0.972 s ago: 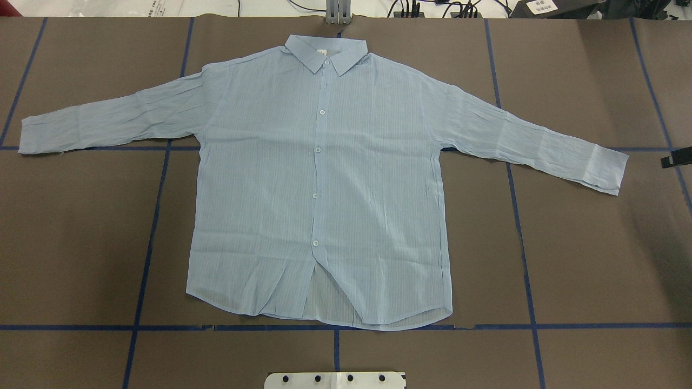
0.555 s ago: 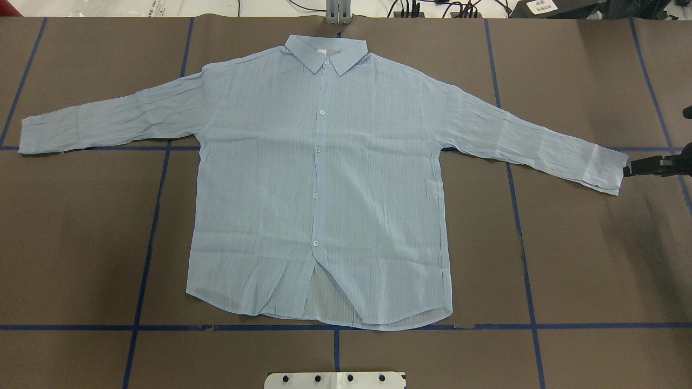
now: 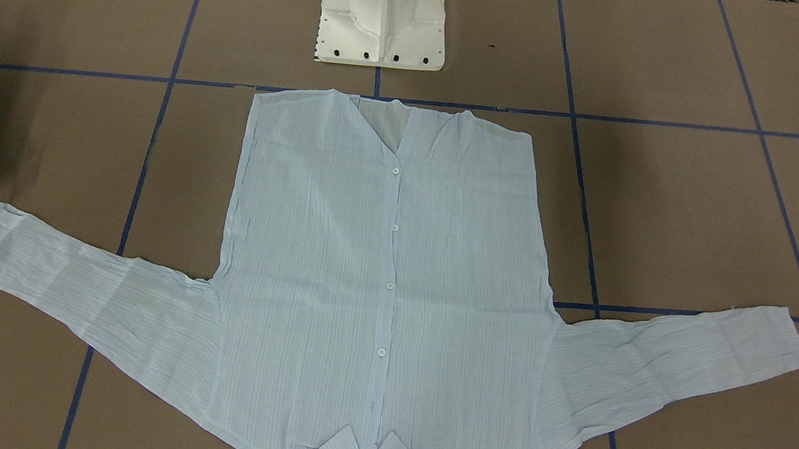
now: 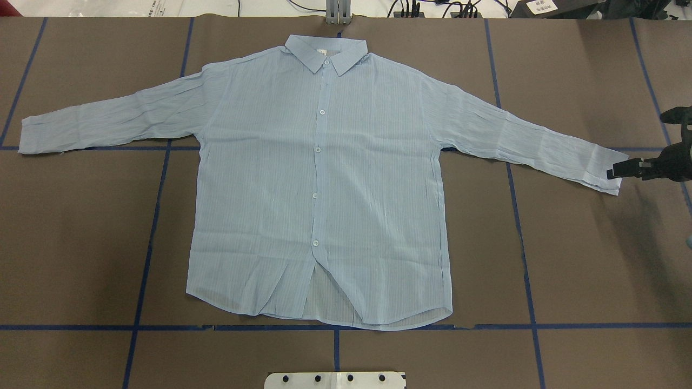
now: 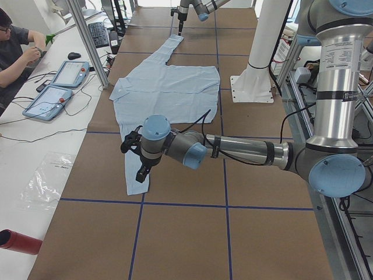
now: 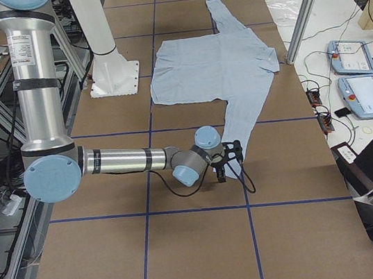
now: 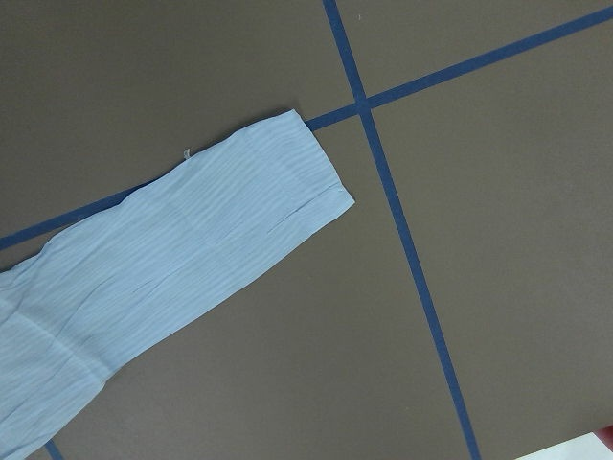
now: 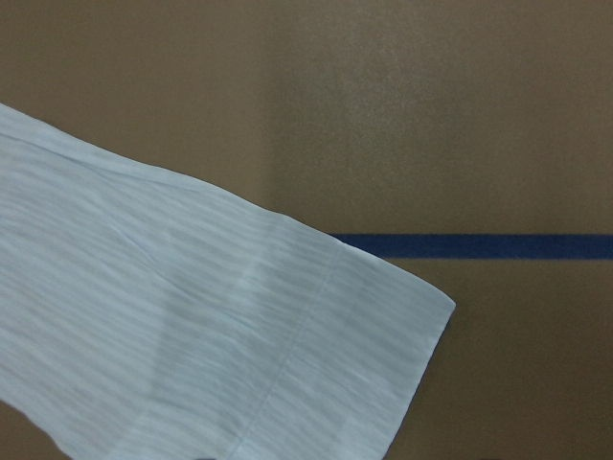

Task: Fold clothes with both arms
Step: 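Lower the right gripper to the sleeve cuff nearest it and grasp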

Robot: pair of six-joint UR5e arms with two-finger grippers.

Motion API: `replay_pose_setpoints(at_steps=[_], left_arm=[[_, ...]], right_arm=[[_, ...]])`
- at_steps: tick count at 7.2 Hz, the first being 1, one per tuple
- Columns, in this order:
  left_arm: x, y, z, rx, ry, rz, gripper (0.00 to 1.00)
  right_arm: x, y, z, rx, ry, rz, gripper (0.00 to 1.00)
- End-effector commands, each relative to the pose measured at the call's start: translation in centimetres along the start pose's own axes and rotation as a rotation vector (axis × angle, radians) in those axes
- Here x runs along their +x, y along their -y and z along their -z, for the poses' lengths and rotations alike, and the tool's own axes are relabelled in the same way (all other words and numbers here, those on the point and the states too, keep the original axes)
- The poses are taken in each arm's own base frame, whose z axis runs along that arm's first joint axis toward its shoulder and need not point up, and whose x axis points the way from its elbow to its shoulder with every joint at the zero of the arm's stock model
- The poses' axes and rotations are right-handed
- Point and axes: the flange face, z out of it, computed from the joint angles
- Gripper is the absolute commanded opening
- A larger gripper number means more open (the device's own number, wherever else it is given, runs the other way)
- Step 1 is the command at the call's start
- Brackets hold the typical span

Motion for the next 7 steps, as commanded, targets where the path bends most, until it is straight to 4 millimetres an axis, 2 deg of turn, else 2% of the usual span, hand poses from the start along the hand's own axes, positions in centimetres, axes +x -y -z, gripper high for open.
replay_pose_setpoints(at_steps=[1, 3, 5, 6, 7], left_arm=[[-0.1, 0.0, 0.0, 0.0, 0.0, 0.0, 1.0], [-0.1, 0.0, 0.0, 0.0, 0.0, 0.002, 1.0], [-0.1, 0.0, 0.0, 0.0, 0.0, 0.002, 1.0], [-0.1, 0.0, 0.0, 0.0, 0.0, 0.002, 1.0], [-0.1, -0.1, -0.1, -0.002, -0.001, 0.002, 1.0]], right_arm=[[-0.1, -0.1, -0.2, -0.014, 0.005, 0.0, 0.88], [-0.7, -0.1, -0.6, -0.023, 0.01, 0.005, 0.81], [-0.6, -0.3, -1.6, -0.039, 0.003, 0.002, 0.81], [-0.6, -0.6, -2.0, -0.049, 0.0, 0.003, 0.77], [-0.5, -0.6, -2.0, -0.051, 0.0, 0.004, 0.59]])
